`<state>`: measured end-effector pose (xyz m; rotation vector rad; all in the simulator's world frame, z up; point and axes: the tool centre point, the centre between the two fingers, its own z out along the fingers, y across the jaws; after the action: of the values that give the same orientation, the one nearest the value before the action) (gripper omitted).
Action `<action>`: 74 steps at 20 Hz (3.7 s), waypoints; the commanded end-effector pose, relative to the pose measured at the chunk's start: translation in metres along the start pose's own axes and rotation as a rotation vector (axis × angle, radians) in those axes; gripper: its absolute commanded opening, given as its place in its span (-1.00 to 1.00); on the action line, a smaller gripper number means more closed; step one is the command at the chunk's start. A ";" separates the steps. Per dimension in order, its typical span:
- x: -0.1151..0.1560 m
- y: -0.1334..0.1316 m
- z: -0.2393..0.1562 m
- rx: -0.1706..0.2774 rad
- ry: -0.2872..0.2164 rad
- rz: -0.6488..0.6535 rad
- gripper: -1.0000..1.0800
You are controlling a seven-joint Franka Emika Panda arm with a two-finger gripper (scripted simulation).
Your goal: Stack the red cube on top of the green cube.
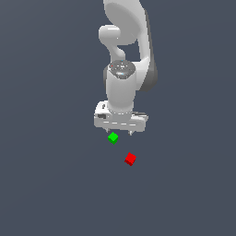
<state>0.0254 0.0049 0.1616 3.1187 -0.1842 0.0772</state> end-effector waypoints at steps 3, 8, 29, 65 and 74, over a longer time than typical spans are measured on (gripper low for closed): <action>0.007 -0.014 0.016 0.000 -0.009 0.078 0.92; 0.020 -0.032 0.040 -0.001 -0.022 0.192 0.92; 0.059 -0.066 0.095 0.002 -0.053 0.462 0.92; 0.056 -0.066 0.144 0.002 -0.053 0.458 -1.00; 0.056 -0.066 0.119 0.002 -0.053 0.458 -1.00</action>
<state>0.0943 0.0611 0.0361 3.0109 -0.8927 -0.0043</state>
